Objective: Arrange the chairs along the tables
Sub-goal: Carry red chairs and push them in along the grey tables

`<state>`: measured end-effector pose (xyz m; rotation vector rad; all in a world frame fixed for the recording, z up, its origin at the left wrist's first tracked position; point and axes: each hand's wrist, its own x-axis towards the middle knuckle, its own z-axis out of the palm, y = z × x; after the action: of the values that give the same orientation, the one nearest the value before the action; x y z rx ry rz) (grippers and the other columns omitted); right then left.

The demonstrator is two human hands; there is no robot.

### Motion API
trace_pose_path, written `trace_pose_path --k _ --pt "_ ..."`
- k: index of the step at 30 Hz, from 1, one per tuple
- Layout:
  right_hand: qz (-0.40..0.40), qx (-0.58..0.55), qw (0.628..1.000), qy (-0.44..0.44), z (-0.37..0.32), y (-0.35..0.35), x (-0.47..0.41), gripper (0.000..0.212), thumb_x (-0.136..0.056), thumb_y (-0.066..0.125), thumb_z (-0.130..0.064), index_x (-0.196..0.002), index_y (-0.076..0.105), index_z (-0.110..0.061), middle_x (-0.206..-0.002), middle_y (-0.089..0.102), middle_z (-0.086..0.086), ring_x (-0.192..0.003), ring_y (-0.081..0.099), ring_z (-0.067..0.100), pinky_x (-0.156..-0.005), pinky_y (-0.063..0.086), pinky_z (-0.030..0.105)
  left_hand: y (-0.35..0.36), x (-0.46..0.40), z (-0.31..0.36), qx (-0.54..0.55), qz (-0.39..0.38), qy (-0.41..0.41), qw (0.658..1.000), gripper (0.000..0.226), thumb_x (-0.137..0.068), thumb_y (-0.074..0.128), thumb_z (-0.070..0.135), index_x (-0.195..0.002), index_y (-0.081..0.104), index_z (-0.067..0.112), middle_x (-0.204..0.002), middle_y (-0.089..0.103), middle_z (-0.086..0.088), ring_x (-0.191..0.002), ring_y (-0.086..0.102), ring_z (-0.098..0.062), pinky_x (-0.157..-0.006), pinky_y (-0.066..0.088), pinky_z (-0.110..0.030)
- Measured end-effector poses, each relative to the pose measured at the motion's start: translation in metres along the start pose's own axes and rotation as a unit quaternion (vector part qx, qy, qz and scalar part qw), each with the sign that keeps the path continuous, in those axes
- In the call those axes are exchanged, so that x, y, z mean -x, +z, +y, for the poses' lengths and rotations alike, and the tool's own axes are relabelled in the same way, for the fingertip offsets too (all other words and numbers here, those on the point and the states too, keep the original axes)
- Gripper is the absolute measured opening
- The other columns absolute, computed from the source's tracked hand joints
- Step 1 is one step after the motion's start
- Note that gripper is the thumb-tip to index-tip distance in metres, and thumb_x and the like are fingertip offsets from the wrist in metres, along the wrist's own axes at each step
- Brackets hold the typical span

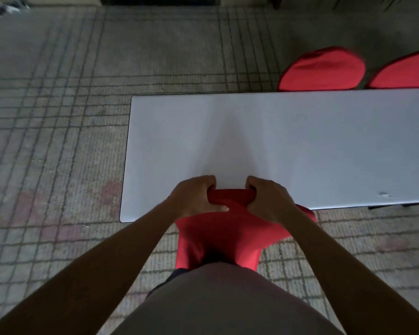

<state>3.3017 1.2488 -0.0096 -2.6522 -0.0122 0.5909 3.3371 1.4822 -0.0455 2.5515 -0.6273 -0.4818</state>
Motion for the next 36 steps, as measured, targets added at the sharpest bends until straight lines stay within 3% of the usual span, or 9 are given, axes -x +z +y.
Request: trace_pose_path --k 7,12,18,21,26,28,32,36 --pt "0.001 0.012 1.0 -0.001 -0.012 0.016 0.023 0.028 -0.065 0.065 -0.022 -0.088 0.048 -0.027 -0.072 0.056 -0.006 -0.073 0.054 0.024 -0.065 0.036 0.029 0.013 0.024 -0.006 -0.004 -0.004 0.0 1.0 0.062 -0.062 0.068 0.081 -0.084 0.043 0.029 -0.075 0.051 0.01 -0.067 0.051 -0.012 -0.063 0.043 -0.032" --pt "-0.068 0.024 0.997 0.021 -0.011 0.021 0.042 0.032 -0.063 0.07 -0.02 -0.087 0.049 -0.027 -0.074 0.056 -0.008 -0.076 0.056 0.022 -0.054 0.032 0.026 0.027 0.048 0.003 0.001 0.001 0.004 1.0 0.063 -0.063 0.068 0.082 -0.084 0.043 0.029 -0.074 0.05 0.01 -0.066 0.05 -0.011 -0.059 0.038 -0.031" --pt "-0.125 0.024 0.992 0.005 -0.012 0.031 0.054 0.034 -0.057 0.072 -0.019 -0.077 0.047 -0.029 -0.074 0.057 -0.006 -0.072 0.055 0.019 -0.052 0.032 0.027 0.036 0.075 0.008 0.013 -0.002 -0.009 1.0 0.061 -0.063 0.074 0.075 -0.084 0.044 0.027 -0.075 0.049 0.01 -0.066 0.048 -0.012 -0.058 0.035 -0.031" --pt "-0.118 0.053 0.991 -0.027 -0.004 0.051 0.069 0.033 -0.062 0.068 -0.02 -0.086 0.047 -0.027 -0.075 0.055 -0.007 -0.074 0.056 0.02 -0.056 0.033 0.026 0.057 0.094 0.011 0.026 0.006 0.002 1.0 0.057 -0.064 0.077 0.068 -0.086 0.046 0.025 -0.081 0.05 0.01 -0.072 0.05 -0.014 -0.061 0.035 -0.032" --pt "-0.153 0.051 0.986 -0.053 0.015 0.098 0.097 0.034 -0.063 0.065 -0.017 -0.09 0.044 -0.022 -0.074 0.051 -0.005 -0.073 0.056 0.022 -0.052 0.038 0.029 0.109 0.121 0.011 -0.009 -0.027 -0.006 1.0 0.055 -0.071 0.073 0.058 -0.106 0.052 0.022 -0.107 0.056 0.003 -0.097 0.056 -0.018 -0.075 0.044 -0.033" --pt "-0.15 0.046 0.986 -0.05 0.02 0.109 0.096 0.034 -0.063 0.065 -0.016 -0.088 0.043 -0.022 -0.078 0.054 -0.004 -0.074 0.058 0.023 -0.057 0.044 0.033 0.121 0.124 0.007 -0.01 -0.017 -0.013 1.0 0.054 -0.072 0.073 0.055 -0.108 0.052 0.019 -0.107 0.055 0.001 -0.097 0.056 -0.021 -0.078 0.047 -0.036" --pt "-0.145 0.009 0.989 -0.037 0.015 0.11 0.08 0.032 -0.062 0.062 -0.012 -0.084 0.042 -0.024 -0.076 0.052 -0.004 -0.071 0.054 0.02 -0.051 0.033 0.028 0.115 0.113 -0.003 -0.004 -0.005 -0.054 0.999 0.063 -0.066 0.076 0.059 -0.109 0.052 0.02 -0.11 0.057 0.0 -0.102 0.054 -0.021 -0.081 0.047 -0.038" --pt "-0.138 0.02 0.99 -0.024 0.007 0.107 0.06 0.033 -0.066 0.062 -0.014 -0.095 0.05 -0.024 -0.09 0.058 0.0 -0.083 0.058 0.025 -0.06 0.038 0.027 0.106 0.102 -0.009 -0.013 0.014 -0.07 0.997 0.059 -0.067 0.077 0.057 -0.102 0.049 0.018 -0.104 0.054 -0.002 -0.097 0.051 -0.025 -0.075 0.043 -0.038"
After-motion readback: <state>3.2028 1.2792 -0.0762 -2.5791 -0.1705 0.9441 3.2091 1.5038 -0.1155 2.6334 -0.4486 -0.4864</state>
